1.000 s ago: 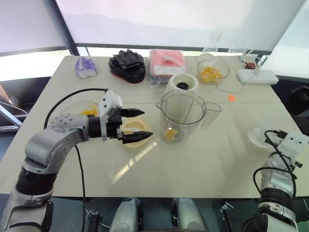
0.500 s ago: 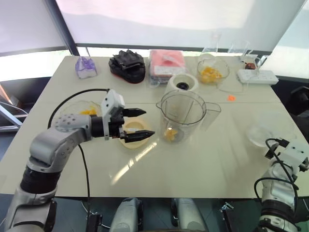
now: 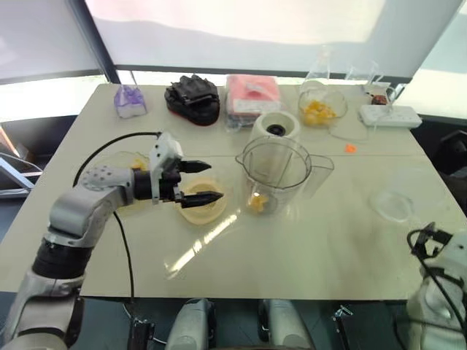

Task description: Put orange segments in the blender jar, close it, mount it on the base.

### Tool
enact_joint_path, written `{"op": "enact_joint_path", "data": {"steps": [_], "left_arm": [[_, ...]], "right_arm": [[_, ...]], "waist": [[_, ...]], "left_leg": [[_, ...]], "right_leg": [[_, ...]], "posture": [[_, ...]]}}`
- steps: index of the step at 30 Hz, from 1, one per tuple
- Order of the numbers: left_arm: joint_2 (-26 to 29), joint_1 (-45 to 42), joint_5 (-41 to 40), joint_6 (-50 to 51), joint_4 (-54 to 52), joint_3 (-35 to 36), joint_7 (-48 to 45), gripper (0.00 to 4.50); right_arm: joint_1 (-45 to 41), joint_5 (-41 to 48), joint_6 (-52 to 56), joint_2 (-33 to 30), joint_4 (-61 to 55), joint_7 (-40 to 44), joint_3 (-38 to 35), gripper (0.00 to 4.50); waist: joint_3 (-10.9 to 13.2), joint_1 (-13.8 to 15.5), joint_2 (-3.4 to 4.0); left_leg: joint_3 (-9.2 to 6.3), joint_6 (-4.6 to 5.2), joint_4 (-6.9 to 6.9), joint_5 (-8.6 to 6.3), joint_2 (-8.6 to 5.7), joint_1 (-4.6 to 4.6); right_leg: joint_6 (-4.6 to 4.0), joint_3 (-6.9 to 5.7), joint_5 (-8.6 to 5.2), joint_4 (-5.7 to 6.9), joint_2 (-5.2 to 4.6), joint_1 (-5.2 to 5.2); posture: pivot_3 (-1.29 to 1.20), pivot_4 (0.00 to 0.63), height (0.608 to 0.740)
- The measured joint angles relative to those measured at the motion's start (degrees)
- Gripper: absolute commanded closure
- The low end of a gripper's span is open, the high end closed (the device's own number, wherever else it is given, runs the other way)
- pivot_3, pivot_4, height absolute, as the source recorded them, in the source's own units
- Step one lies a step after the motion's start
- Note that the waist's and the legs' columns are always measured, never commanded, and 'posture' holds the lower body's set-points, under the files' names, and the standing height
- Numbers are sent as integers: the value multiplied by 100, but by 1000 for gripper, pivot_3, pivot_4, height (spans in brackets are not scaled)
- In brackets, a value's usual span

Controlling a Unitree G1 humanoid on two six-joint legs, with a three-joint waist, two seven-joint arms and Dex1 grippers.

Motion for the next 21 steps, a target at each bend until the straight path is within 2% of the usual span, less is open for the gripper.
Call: {"op": "enact_joint_path", "data": {"steps": [5, 9, 13, 16, 21], "left_arm": [[268, -683, 763, -896, 1344, -279, -614, 0], [-48, -1472, 1300, -1619, 2835, -529, -975, 0], [-359, -1957, 1724, -2270, 3868, -699, -1188, 0], [-500, -2484, 2468, -3211, 4970, -1231, -1485, 0], [-1020, -3216, 3186, -4305, 6348, -1623, -1738, 0]], "right_arm": [[970, 37, -1, 162, -1088, 501, 36, 55], [1045, 386, -20, 194, -1462, 843, -77, 55], [1181, 709, 25, 199, -1639, 1209, -126, 55], [2148, 1843, 393, -436, -2380, 2297, -381, 55], [2601, 3855, 1317, -1744, -2843, 3202, -1443, 55]], "waist": [[-1, 5, -4], [-5, 41, -17], [-5, 55, -17], [-4, 112, -19], [5, 145, -84]], "left_leg": [[5, 0, 7, 0, -2, -5], [-5, 0, 6, 0, -4, -23], [-2, 11, 4, -7, -12, -33], [-1, 26, 2, -16, -20, -33], [6, 27, 14, -16, -18, -33]], "right_leg": [[17, -2, -11, -15, -11, 2], [0, -17, 0, -18, -12, -3], [11, -18, -5, -23, -11, -11], [23, -18, -11, -25, -10, -8], [15, -18, -7, -39, -29, 1]], "posture": [[0, 150, 740], [0, 150, 740], [0, 150, 740], [0, 150, 740], [0, 150, 740]]}}
